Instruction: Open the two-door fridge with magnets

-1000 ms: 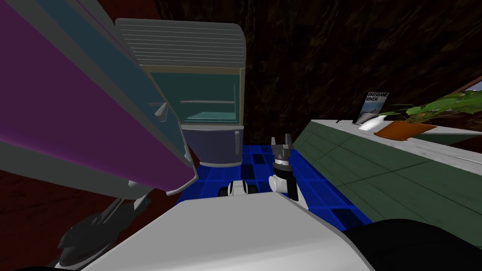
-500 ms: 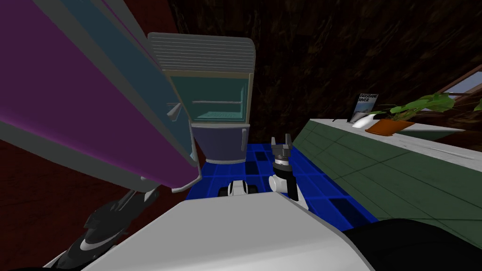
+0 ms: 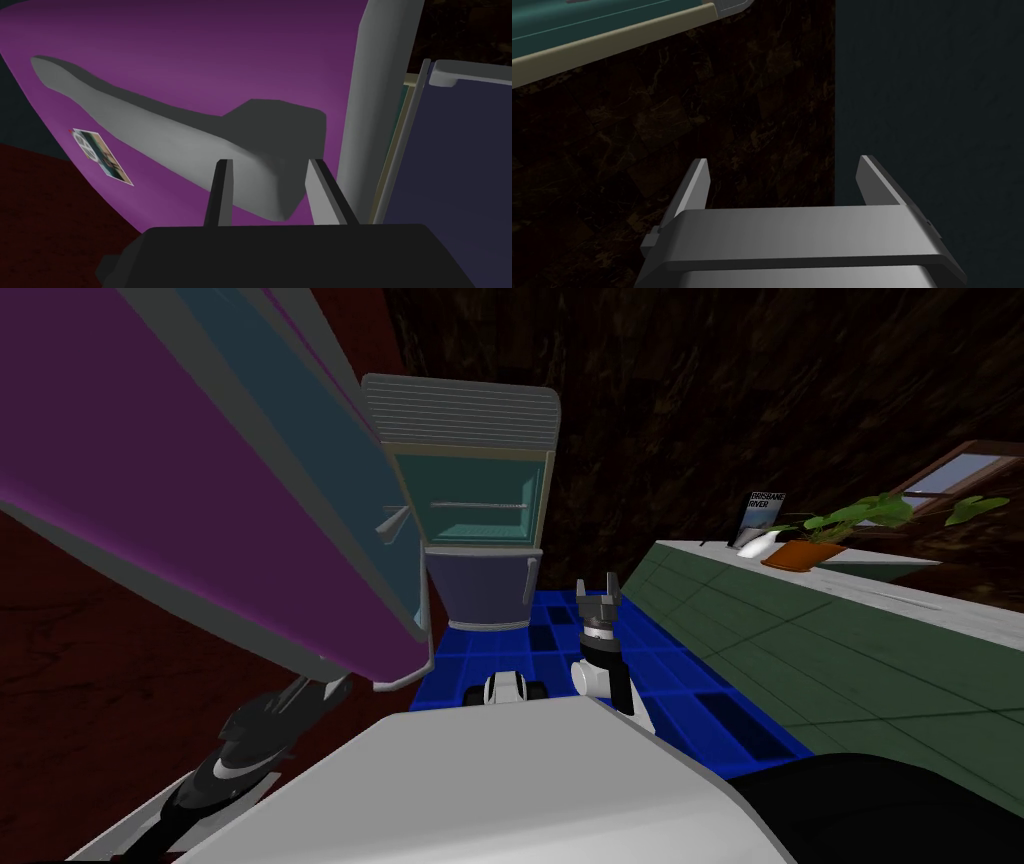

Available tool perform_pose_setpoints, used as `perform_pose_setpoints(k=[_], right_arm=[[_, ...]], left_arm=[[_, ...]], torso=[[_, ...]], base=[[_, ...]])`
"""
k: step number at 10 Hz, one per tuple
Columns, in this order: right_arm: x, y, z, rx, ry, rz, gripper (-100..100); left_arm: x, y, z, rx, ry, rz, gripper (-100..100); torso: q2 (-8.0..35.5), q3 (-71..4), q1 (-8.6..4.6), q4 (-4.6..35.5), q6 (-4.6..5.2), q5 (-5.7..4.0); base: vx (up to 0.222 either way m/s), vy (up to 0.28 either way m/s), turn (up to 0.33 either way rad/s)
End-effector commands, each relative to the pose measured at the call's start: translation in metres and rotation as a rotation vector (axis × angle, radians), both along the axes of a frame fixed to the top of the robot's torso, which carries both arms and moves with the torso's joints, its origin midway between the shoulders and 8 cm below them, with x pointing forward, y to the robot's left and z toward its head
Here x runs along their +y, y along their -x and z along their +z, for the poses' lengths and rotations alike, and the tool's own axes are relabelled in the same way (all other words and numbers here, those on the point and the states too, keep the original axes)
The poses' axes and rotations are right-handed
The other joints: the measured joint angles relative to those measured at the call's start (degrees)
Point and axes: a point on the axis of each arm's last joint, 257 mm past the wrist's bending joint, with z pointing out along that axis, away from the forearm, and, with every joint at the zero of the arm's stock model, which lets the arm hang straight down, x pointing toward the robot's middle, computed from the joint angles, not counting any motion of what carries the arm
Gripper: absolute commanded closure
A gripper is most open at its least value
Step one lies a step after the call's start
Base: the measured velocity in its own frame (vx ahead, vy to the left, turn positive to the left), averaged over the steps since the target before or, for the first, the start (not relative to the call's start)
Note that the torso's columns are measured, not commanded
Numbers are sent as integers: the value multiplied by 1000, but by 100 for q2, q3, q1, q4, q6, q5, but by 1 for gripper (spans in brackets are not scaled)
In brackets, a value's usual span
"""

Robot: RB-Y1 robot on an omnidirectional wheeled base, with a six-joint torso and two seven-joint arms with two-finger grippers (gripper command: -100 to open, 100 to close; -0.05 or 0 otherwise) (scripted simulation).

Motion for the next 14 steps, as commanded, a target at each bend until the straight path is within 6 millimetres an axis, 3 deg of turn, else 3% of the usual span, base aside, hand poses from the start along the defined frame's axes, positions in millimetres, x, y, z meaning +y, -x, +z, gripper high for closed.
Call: perform_pose_setpoints(k=[1, 3, 4, 6, 10, 12, 13, 14], right_arm=[[0, 0, 0, 0, 0, 0, 0], [0, 0, 0, 0, 0, 0, 0], [0, 0, 0, 0, 0, 0, 0], [0, 0, 0, 0, 0, 0, 0], [0, 0, 0, 0, 0, 0, 0], [0, 0, 0, 0, 0, 0, 0], [0, 0, 0, 0, 0, 0, 0], [0, 0, 0, 0, 0, 0, 0]], left_arm=[[-7, 2, -1, 3, 0, -25, 100], [-21, 6, 1, 1, 1, -71, 100], [-17, 3, 6, 20, 0, -65, -100], [-16, -1, 16, 19, 0, -75, -100], [-17, -9, 43, 20, 2, -103, -100], [-18, -10, 49, 21, 3, -109, -100], [-17, -9, 33, 66, -3, -98, -100], [-16, -10, 31, 78, -4, -93, 0]], torso=[[5, 9, 1, -5, -8, 11], [39, 20, 101, 14, -9, 24], [34, 16, 91, 15, -6, 23], [19, 24, -18, -4, -13, 17], [65, 26, 51, 38, -12, -3], [65, 20, 9, 46, -6, -27], [61, 8, -14, 55, 1, -48], [56, 22, -16, 34, -7, -24]], base=[[-40, 131, -33], [-57, 276, -71], [-29, 125, 39], [1, -48, 99], [6, -40, 72], [-6, 6, 22], [-6, 11, 18], [-3, 9, -1]])
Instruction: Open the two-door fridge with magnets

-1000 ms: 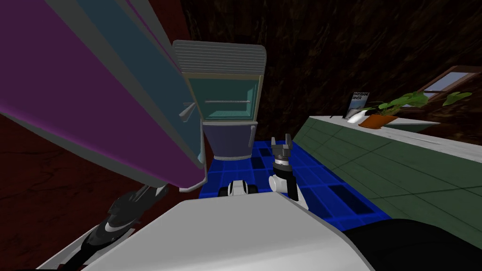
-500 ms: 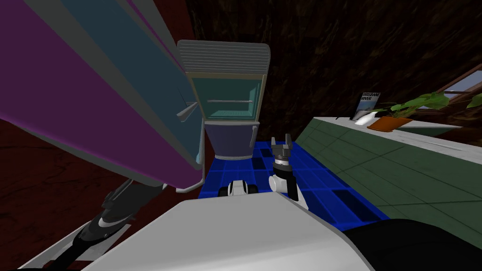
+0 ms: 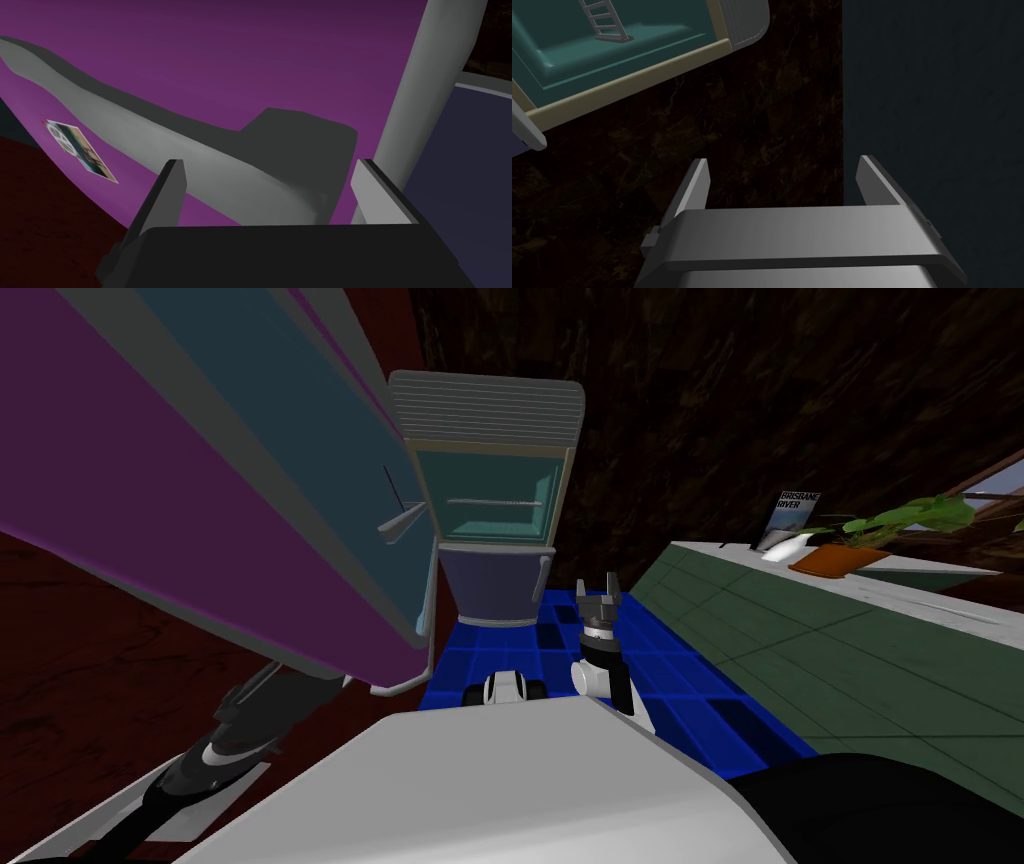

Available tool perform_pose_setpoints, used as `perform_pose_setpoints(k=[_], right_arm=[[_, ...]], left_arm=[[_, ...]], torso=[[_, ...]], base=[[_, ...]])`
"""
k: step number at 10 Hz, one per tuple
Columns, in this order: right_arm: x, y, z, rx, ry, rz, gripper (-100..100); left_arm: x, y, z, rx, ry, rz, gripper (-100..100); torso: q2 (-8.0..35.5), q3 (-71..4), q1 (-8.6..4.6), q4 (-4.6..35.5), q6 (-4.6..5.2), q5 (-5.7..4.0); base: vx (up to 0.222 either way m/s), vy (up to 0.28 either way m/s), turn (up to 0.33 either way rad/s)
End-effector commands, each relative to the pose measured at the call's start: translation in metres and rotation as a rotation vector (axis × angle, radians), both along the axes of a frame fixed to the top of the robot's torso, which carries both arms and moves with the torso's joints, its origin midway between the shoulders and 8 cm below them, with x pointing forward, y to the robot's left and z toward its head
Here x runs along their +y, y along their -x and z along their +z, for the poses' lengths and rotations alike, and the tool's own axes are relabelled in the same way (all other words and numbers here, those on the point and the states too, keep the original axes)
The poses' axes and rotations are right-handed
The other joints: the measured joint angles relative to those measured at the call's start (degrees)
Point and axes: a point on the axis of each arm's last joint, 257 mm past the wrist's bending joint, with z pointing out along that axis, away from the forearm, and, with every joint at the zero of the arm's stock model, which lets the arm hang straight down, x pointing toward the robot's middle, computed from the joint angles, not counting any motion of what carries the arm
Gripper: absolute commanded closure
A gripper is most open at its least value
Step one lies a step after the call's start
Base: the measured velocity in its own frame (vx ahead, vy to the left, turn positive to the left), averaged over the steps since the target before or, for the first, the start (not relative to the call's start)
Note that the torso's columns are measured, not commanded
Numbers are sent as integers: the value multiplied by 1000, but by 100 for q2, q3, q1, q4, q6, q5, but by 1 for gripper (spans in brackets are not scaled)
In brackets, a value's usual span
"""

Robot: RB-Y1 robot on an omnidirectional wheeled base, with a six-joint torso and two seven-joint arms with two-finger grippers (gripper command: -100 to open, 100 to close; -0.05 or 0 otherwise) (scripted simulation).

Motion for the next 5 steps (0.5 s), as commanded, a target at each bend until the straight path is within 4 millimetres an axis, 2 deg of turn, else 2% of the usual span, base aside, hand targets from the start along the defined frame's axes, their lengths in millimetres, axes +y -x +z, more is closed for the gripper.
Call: perform_pose_setpoints(k=[1, 5], right_arm=[[0, 0, 0, 0, 0, 0, 0], [0, 0, 0, 0, 0, 0, 0]], left_arm=[[0, 0, -3, 10, -2, 4, 0], [1, -1, -9, 32, -7, 13, 0]], torso=[[1, 13, 25, -11, -8, 25], [-1, 28, 83, -29, -16, 68]], base=[[0, 0, 0], [0, 0, 0]])
